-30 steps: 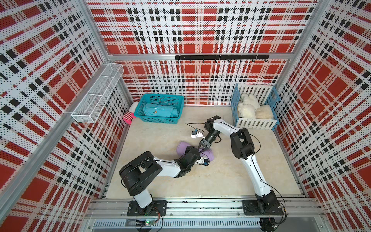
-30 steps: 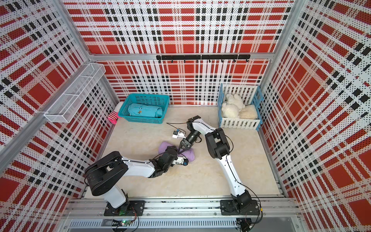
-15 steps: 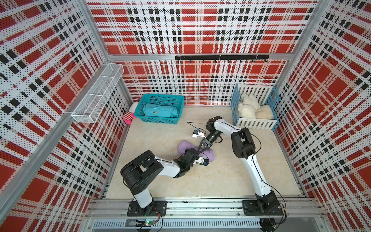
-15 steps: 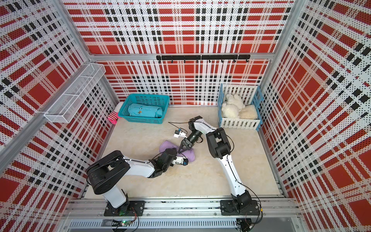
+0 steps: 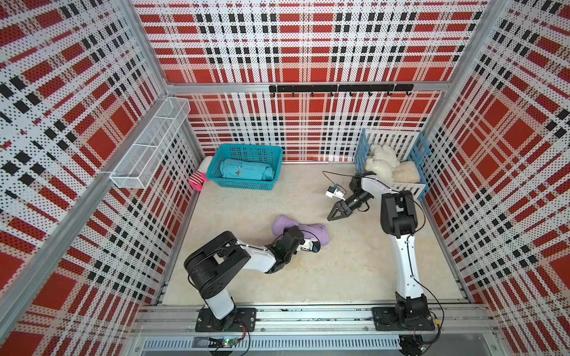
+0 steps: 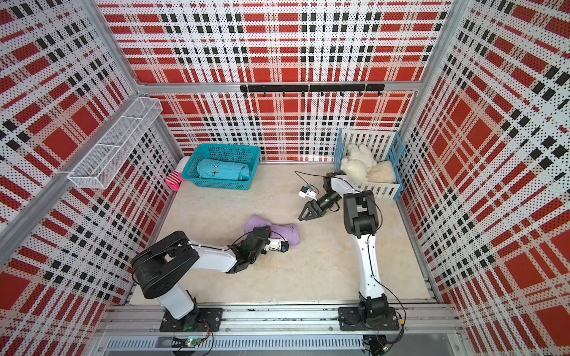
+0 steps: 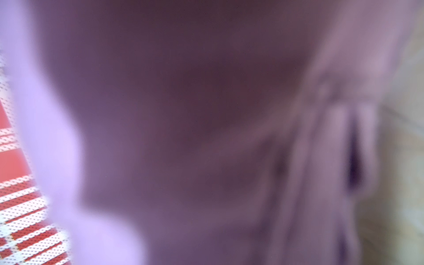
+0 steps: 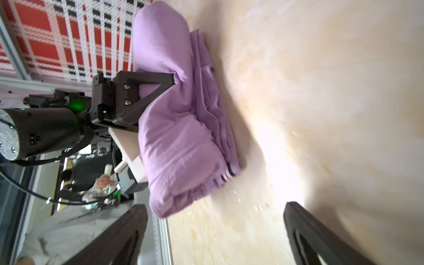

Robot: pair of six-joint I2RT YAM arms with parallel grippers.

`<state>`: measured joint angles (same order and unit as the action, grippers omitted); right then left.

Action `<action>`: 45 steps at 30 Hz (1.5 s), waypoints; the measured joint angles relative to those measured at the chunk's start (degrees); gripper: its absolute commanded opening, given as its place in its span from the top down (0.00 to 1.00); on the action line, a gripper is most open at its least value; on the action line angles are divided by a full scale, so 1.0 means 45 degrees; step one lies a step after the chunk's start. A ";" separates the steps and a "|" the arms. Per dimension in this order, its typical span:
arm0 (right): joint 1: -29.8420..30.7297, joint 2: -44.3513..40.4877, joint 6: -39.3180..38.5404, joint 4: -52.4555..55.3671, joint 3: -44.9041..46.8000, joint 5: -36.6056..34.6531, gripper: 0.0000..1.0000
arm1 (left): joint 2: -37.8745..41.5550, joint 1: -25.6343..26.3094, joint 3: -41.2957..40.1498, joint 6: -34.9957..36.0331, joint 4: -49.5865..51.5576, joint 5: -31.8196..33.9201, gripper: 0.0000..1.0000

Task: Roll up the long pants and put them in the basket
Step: Pick up the long pant at the center of the board, then place the long pant in the bin.

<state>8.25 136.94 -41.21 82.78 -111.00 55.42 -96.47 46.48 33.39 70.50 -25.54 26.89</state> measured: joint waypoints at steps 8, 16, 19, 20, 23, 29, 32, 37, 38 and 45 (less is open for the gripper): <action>-0.0602 -0.6363 0.2618 -0.3521 0.2735 -0.1710 0.00 | 0.1676 -0.2025 0.2667 -0.1253 0.4784 -0.1593 1.00; -0.0476 -0.9855 0.4075 -0.5435 0.5751 -0.2205 0.00 | 0.3045 -0.3483 0.4833 -0.0899 0.5838 -0.1472 1.00; -0.0452 -1.0749 0.4527 -0.5926 0.6800 -0.2239 0.00 | 0.3215 -0.4007 0.4843 -0.0209 0.4930 -0.0743 1.00; -0.0418 -1.1108 0.4711 -0.6139 0.7155 -0.2229 0.00 | 0.3177 -0.4206 0.4843 0.0107 0.4517 -0.0432 1.00; -0.0296 -1.2109 0.5144 -0.6795 0.7975 -0.2268 0.00 | 0.2739 -0.4911 0.4872 0.1112 0.2895 0.0578 1.00; 0.0010 -1.2779 0.5799 -0.8131 0.8539 -0.2322 0.00 | 0.0515 -0.6504 0.5727 0.2584 -0.0884 0.1797 1.00; 0.0146 -1.2172 0.5969 -0.8403 0.8267 -0.2346 0.00 | -0.1190 -0.7164 0.7023 0.3235 -0.2618 0.1953 1.00; 0.0253 -1.0108 0.6188 -0.8412 0.6902 -0.2244 0.00 | -0.5027 -0.8029 1.0953 0.3920 -0.4503 0.1962 1.00; 0.0253 -0.9675 0.6203 -0.8383 0.6601 -0.2220 0.00 | -0.5649 -0.8140 1.1604 0.4051 -0.4682 0.1817 1.00; 0.0306 -0.7048 0.6601 -0.7766 0.4575 -0.2127 0.00 | -0.9976 -0.8932 1.6626 0.4362 -0.4605 0.0461 1.00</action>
<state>9.63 105.23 -11.51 47.83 -90.41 45.84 -141.36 6.28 108.20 90.13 -46.26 28.97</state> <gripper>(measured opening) 0.999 0.318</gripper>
